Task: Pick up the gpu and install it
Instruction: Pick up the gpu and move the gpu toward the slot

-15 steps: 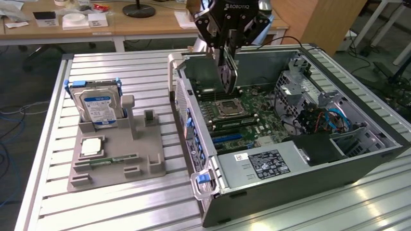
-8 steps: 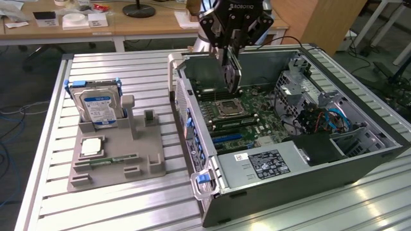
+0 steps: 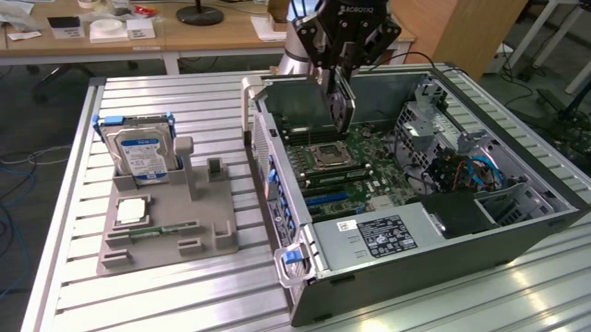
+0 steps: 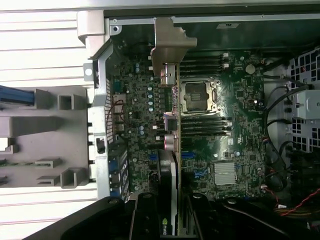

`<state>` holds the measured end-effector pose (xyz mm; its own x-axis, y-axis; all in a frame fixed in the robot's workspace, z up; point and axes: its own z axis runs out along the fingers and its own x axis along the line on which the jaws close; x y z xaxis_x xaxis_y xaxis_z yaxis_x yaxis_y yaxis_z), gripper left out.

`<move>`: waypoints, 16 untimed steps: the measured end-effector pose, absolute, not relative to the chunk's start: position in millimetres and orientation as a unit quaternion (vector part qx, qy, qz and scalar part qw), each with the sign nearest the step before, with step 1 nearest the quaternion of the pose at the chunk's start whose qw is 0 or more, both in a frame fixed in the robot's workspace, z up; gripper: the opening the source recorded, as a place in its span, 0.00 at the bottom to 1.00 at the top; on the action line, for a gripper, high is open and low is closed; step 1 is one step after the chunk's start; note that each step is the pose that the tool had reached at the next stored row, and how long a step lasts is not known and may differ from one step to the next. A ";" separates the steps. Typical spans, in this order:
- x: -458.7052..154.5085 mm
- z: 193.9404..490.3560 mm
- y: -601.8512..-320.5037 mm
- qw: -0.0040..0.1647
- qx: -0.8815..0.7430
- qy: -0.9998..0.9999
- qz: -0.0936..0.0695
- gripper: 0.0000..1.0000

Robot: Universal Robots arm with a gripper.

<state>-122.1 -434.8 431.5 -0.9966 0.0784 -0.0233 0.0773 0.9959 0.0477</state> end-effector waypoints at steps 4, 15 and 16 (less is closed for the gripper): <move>-117.0 431.5 -434.8 0.013 0.039 0.999 0.023 0.27; -108.7 431.5 -434.8 0.013 0.039 0.999 0.023 0.27; -107.9 431.5 -434.8 0.013 0.039 0.999 0.023 0.27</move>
